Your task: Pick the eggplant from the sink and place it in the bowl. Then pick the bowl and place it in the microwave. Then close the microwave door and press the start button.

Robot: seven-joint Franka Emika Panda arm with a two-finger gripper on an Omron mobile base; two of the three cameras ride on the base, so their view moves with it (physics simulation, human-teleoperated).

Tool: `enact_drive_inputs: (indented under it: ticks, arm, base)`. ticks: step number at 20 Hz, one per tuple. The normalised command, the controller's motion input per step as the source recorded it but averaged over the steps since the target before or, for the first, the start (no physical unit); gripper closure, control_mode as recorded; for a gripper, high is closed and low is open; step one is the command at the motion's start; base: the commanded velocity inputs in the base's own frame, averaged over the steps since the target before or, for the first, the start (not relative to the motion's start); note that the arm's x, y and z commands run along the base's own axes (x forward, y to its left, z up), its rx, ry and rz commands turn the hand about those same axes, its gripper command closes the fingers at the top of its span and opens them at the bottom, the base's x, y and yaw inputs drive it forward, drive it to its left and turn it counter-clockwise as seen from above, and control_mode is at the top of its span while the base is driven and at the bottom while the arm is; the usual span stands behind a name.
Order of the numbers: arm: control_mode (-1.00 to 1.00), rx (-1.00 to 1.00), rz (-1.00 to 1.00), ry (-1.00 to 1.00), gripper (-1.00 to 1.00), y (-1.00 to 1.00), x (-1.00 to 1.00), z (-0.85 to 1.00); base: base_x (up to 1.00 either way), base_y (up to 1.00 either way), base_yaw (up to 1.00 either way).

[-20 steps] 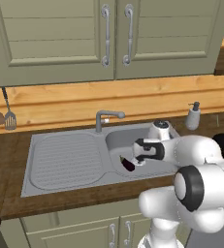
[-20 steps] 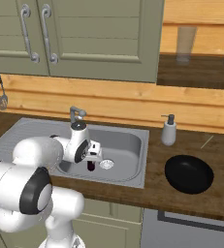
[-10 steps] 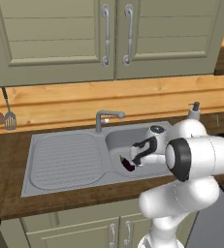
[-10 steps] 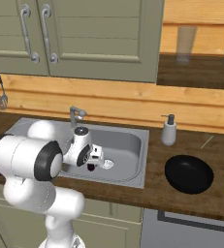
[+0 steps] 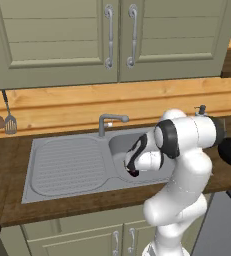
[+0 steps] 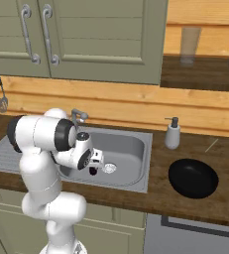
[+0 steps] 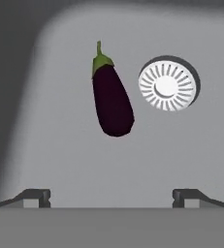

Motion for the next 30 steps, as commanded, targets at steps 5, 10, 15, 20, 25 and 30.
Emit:
enact_drive_inputs:
  ticks: [5,10,15,20,25,30]
  arm:
    - [-1.0,0.0,0.0,0.0,-1.0,0.0,0.58,-0.41]
    - [-1.0,0.0,0.0,0.0,-1.0,0.0,0.47,-0.49]
    - [-1.0,0.0,0.0,0.0,-1.0,0.0,0.53,-0.45]
    - [-1.0,0.0,0.0,0.0,-1.0,0.0,0.08,-0.47]
    - [-1.0,0.0,0.0,0.0,1.0,0.08,0.0,-0.51]
    - [-1.0,0.0,0.0,0.0,1.0,0.0,0.0,-0.1]
  base:
    - [0.0,0.0,0.0]
    - [0.0,0.0,0.0]
    - [0.0,0.0,0.0]
    - [0.0,0.0,0.0]
    - [0.0,0.0,0.0]
    - [0.0,0.0,0.0]
